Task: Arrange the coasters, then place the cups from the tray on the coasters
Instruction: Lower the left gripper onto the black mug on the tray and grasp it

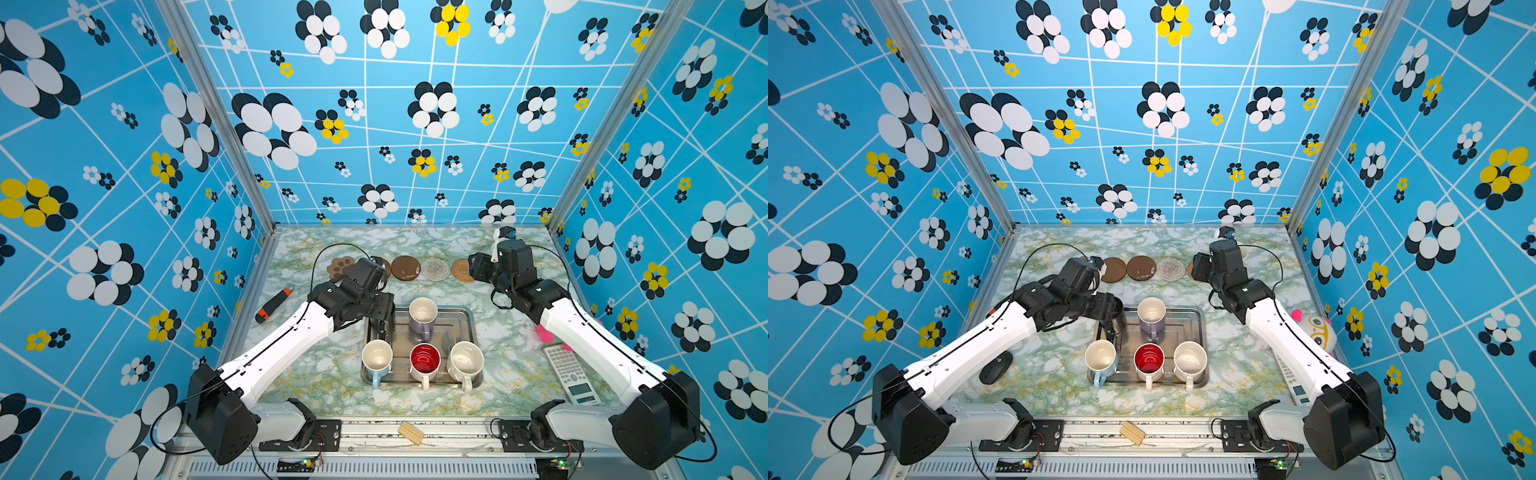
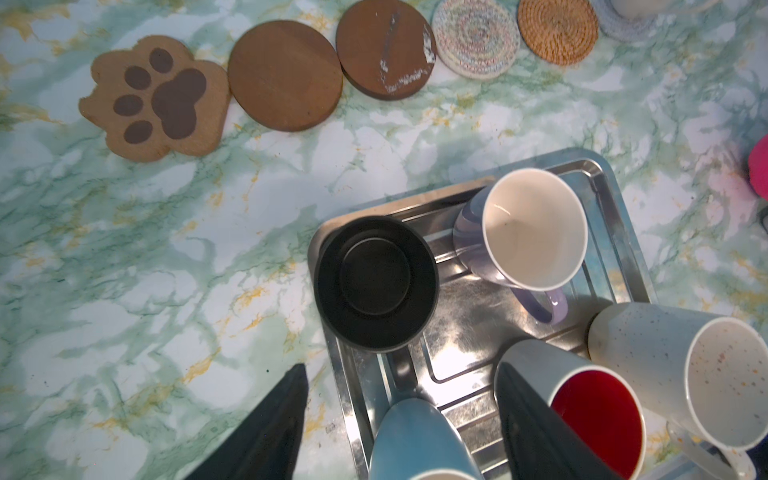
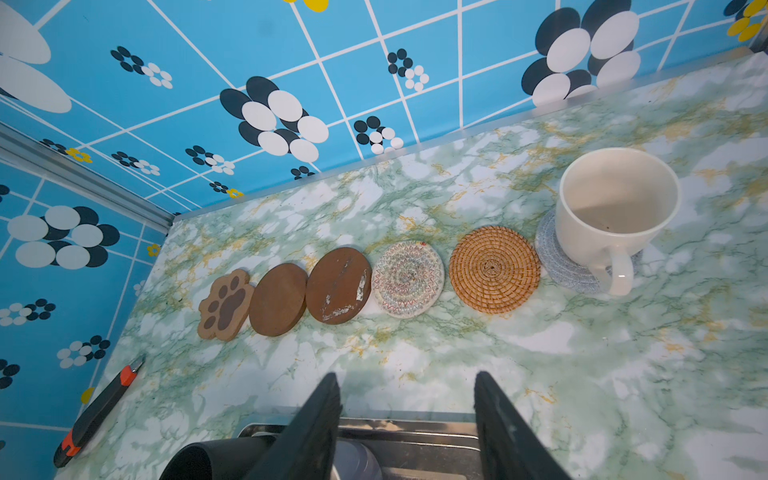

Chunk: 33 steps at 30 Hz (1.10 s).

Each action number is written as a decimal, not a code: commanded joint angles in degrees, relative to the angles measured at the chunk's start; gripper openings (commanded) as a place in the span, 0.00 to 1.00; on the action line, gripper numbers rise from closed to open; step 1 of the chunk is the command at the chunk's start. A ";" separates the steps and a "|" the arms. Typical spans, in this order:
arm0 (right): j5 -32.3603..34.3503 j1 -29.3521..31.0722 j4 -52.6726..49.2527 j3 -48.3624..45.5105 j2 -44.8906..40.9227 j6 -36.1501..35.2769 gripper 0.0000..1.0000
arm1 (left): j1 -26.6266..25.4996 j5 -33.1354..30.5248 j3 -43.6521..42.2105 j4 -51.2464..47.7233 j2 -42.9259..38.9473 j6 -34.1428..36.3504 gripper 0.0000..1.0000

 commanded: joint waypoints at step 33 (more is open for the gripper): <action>1.19 -0.11 2.10 -1.44 1.18 -1.14 0.56 | -2.28 0.63 -4.77 -2.52 8.87 -7.23 0.62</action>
